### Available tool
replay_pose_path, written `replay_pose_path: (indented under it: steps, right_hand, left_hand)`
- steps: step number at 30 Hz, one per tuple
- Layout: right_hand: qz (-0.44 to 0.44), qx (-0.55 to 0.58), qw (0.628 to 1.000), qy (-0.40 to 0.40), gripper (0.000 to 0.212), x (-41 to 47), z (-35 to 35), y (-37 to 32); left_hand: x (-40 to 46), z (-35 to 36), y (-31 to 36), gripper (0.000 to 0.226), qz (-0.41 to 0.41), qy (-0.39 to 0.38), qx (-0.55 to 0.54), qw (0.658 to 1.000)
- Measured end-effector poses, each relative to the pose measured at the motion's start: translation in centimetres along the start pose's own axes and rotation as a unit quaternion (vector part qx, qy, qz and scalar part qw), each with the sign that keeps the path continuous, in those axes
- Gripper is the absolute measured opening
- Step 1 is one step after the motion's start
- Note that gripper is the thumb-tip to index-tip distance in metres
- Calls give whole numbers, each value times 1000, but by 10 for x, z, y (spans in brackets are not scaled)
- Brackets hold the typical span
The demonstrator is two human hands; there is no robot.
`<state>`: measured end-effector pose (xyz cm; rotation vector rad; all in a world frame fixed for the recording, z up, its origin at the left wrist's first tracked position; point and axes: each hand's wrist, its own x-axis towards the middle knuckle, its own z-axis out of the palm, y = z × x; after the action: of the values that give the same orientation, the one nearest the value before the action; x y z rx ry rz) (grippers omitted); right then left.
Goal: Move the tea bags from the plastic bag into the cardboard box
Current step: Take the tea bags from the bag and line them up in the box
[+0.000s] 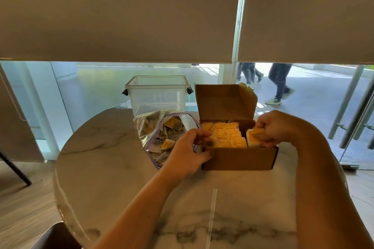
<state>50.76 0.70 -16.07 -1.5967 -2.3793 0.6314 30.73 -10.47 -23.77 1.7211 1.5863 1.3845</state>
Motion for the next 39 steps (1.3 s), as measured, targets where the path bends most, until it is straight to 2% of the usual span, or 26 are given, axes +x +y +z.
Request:
replay_pose_path:
  steps: [4,7,13,19,29,31,33,35,36,37,39]
  right_hand:
    - [8,-127,989,-73,9,13,8,-7]
    - [12,-155,982,-104,24,22,19,-9]
    - [36,-109,992,-58,11,34,37,-6]
    - [48,-86,993,-68,27,37,39,-5]
    - [35,-72,996,-44,28,29,35,-3]
    - [13,-39,999,-6,26,23,29,-3]
    - [-33,12,998,60,25,16,25,-8]
    - [-112,52,985,119,24,10,25,-21]
    - [-150,73,978,128,23,6,26,-29]
    - [-185,96,970,122,23,0,28,-39]
    - [-233,159,957,65,25,-13,34,-61]
  left_hand:
    - [0,0,-1,40,-10,7,-9,1000]
    - [-1,0,-1,39,-23,6,-38,999]
    - [-1,-1,1,39,-39,4,-54,998]
    - [-1,-1,3,40,-43,4,-47,998]
    - [0,-3,5,36,-42,3,-36,998]
    - [-1,-8,9,31,-32,28,4,999]
    - [-3,-19,10,25,59,91,108,988]
    - [-3,-33,4,24,203,149,244,936]
    - [-2,-40,-1,23,242,173,293,909]
    - [-2,-48,-5,23,247,193,326,892]
    - [-1,-61,-11,27,209,224,358,882]
